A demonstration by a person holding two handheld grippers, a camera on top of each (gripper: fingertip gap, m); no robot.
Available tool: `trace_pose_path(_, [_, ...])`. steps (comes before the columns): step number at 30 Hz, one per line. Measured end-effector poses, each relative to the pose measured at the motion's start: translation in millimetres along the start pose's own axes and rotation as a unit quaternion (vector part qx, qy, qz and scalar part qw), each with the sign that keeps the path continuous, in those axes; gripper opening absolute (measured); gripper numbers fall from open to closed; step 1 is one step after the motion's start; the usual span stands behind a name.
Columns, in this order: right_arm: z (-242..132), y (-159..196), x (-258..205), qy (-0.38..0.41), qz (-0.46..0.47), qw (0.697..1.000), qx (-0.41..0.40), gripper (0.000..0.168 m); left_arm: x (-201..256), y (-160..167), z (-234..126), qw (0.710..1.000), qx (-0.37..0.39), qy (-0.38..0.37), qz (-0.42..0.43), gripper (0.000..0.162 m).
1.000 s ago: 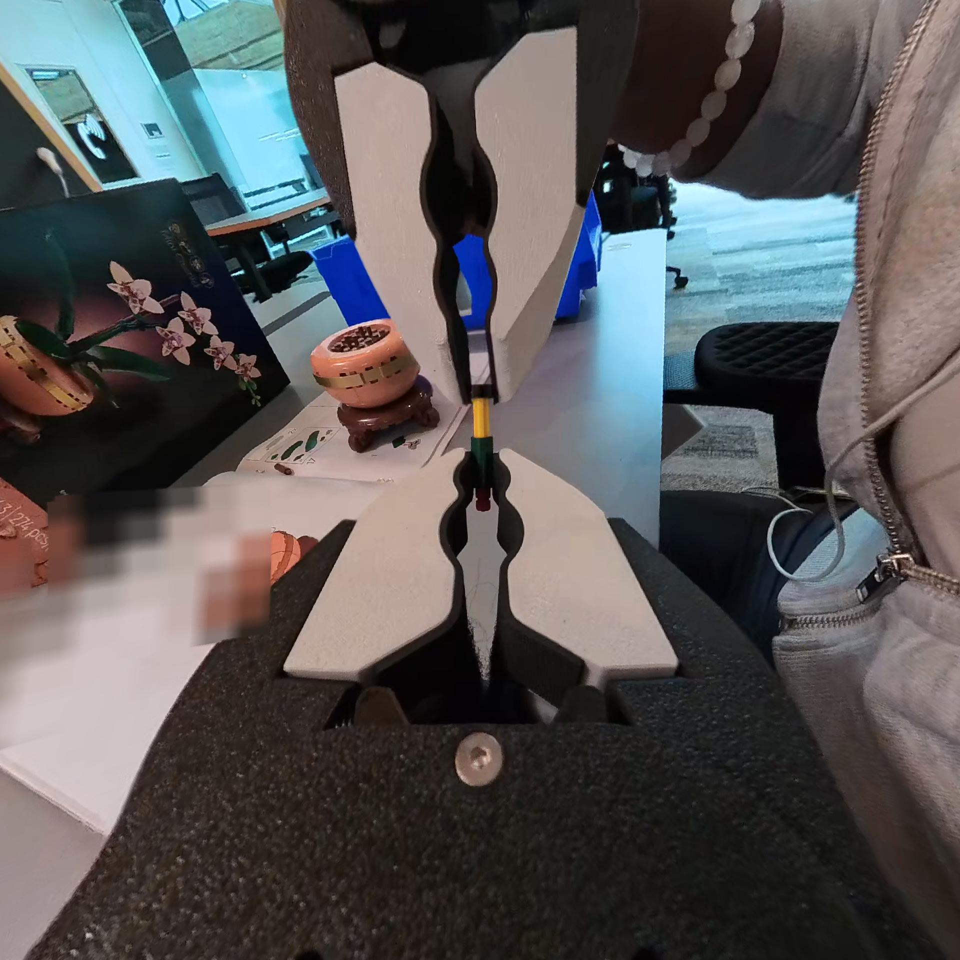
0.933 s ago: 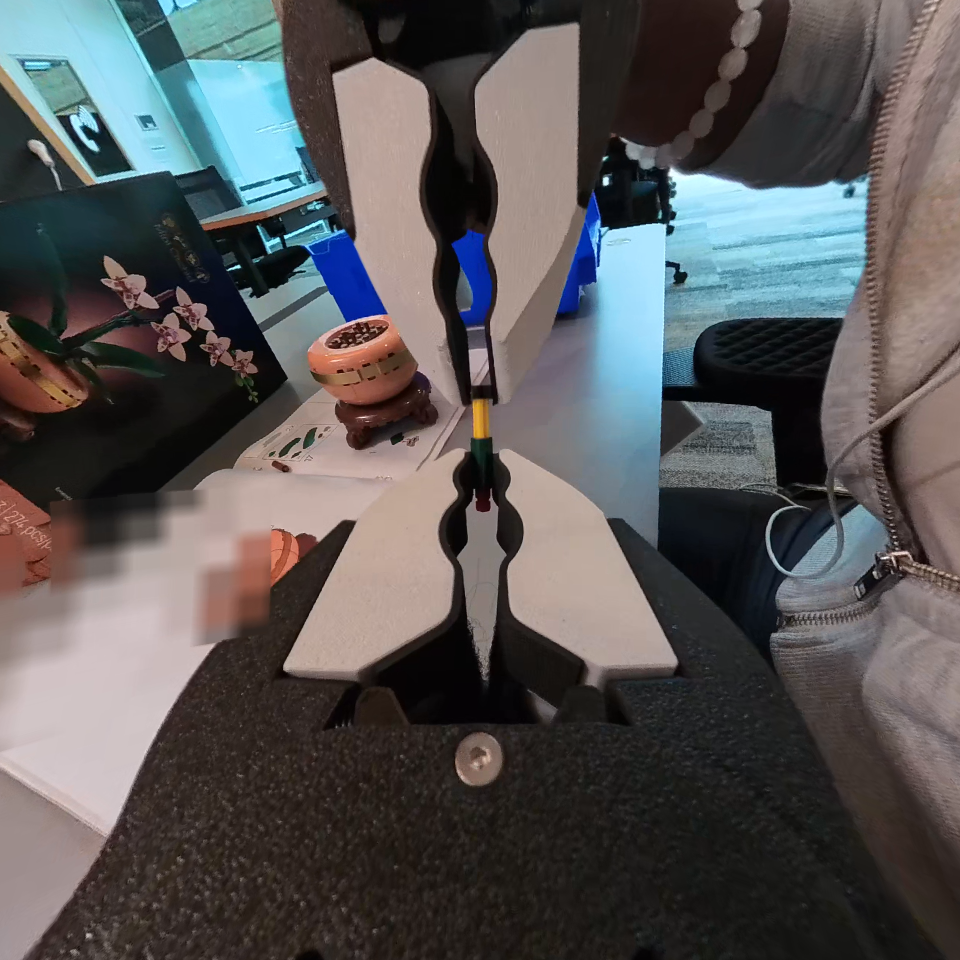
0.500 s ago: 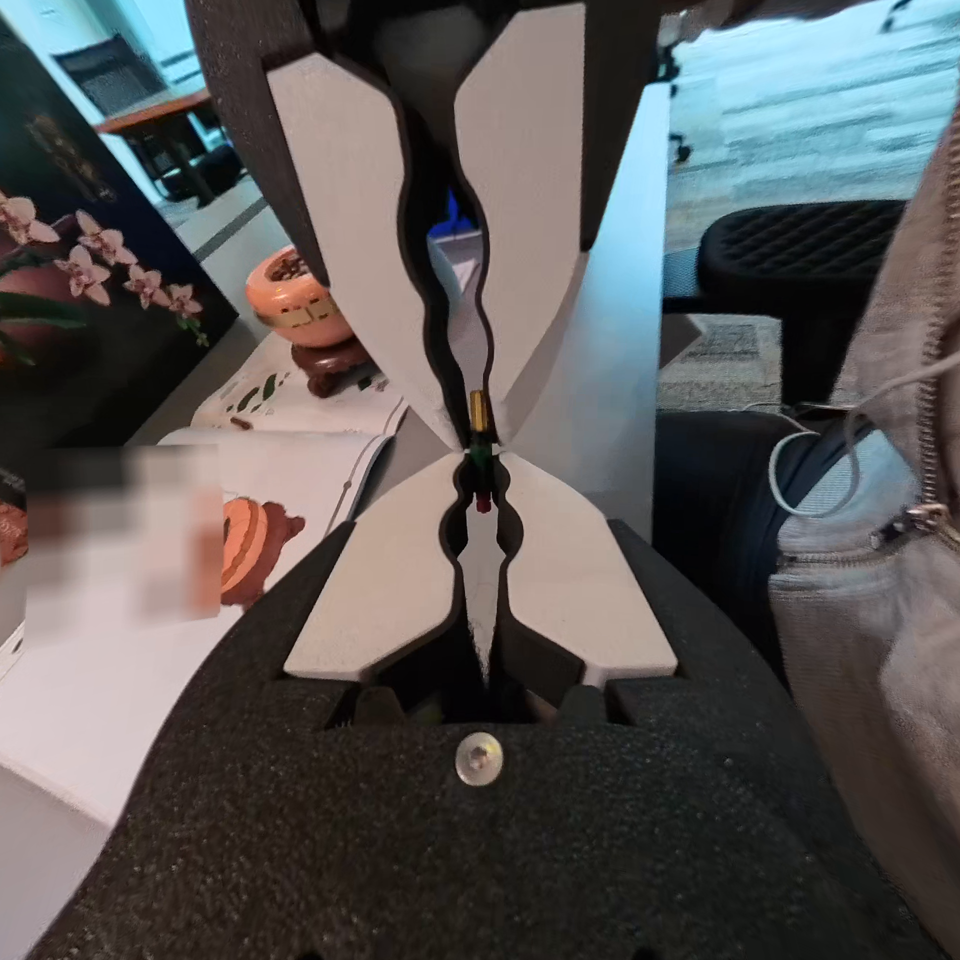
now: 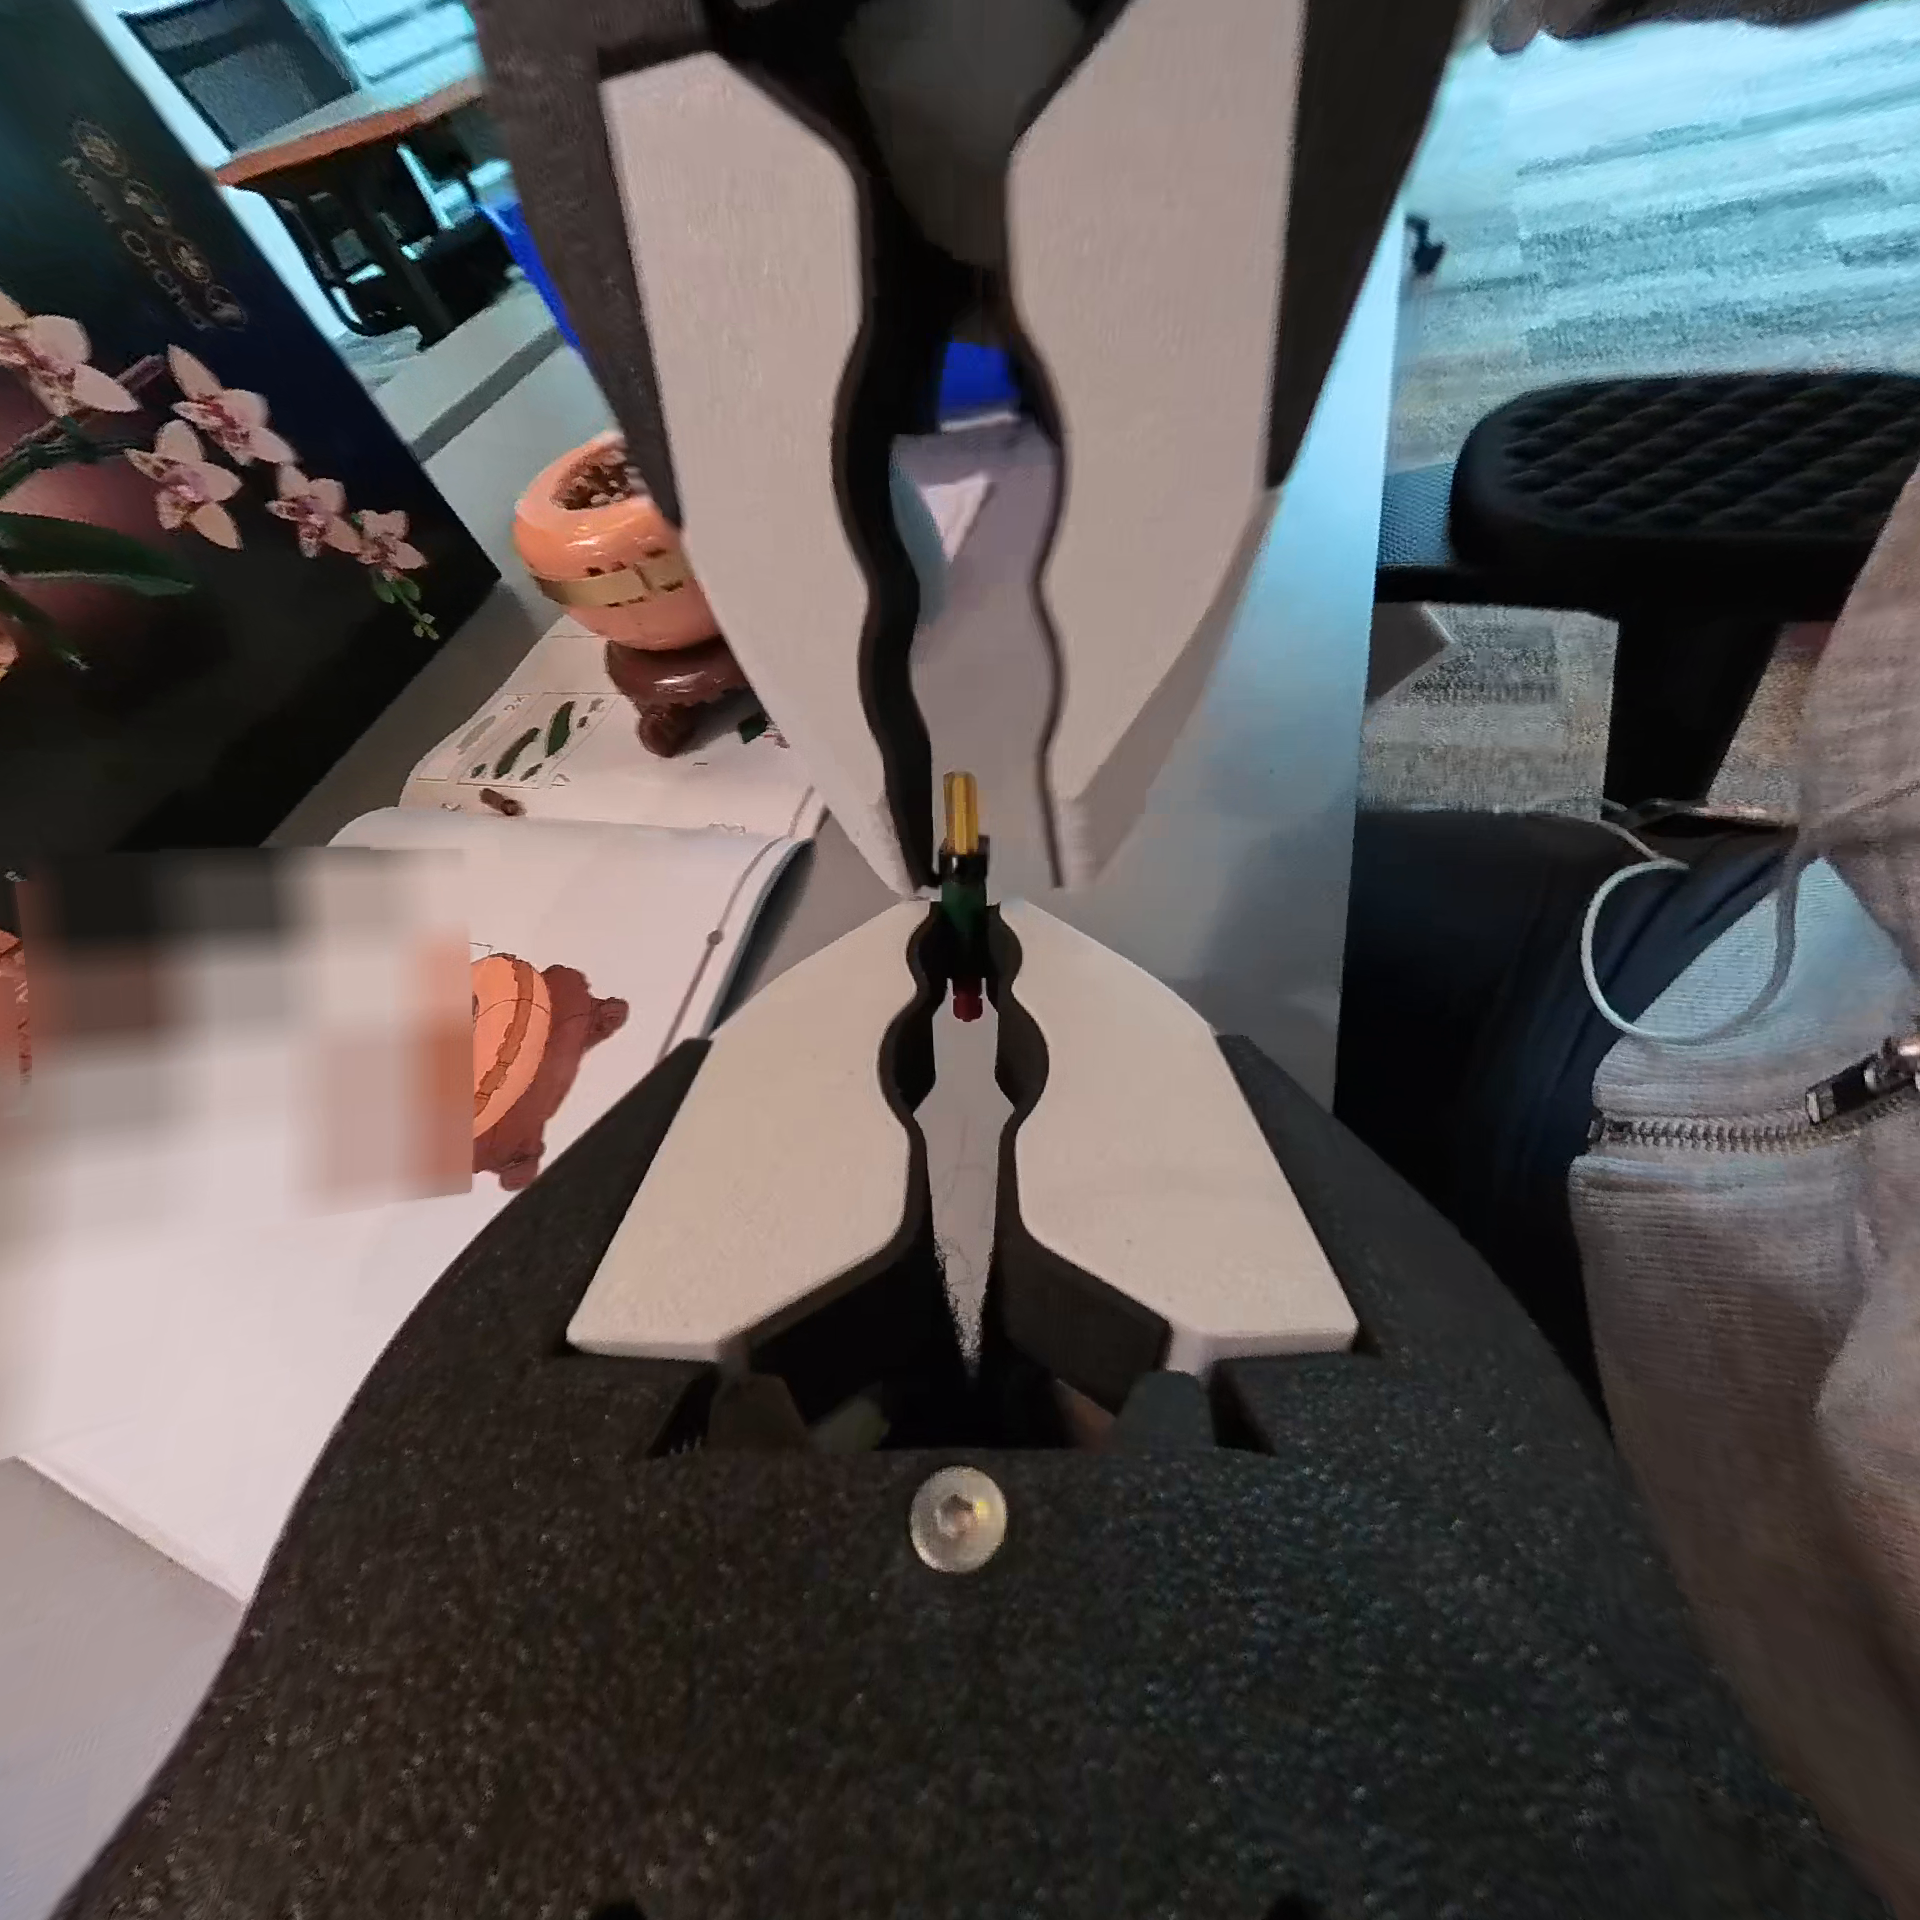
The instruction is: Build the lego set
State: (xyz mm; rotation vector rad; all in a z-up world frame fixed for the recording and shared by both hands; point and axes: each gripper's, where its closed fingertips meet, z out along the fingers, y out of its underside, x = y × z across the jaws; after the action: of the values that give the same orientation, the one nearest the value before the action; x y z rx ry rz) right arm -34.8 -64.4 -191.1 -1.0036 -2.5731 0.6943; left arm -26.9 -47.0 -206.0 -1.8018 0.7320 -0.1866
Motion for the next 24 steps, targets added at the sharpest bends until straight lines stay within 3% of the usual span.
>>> trace_pose_path(3, [-13,-16,5,0.006,0.048,0.997,0.067,0.046,-13,-12,-12,0.997,0.060,-0.010,-0.052,0.005])
trace_pose_path(6, [-35,-32,25,0.067,0.076,0.979,0.178,0.053,-28,-27,-32,0.981,0.152,-0.009,-0.121,0.005])
trace_pose_path(11, [-76,-60,43,0.148,0.112,0.876,0.445,0.055,-53,-42,-64,0.927,0.296,0.013,-0.231,0.005])
trace_pose_path(14, [-70,-58,46,0.162,0.136,0.826,0.523,0.055,-62,-44,-75,0.896,0.348,0.026,-0.274,0.005])
trace_pose_path(17, [-60,-54,43,0.133,0.174,0.785,0.579,0.046,-63,-44,-75,0.894,0.352,0.028,-0.277,0.005])
trace_pose_path(20, [-47,-46,37,0.105,0.177,0.794,0.572,0.041,-57,-46,-73,0.902,0.346,0.035,-0.256,0.005])
trace_pose_path(24, [-44,-17,41,0.160,0.159,0.820,0.525,0.041,-46,-48,-67,0.927,0.320,0.023,-0.194,0.005])
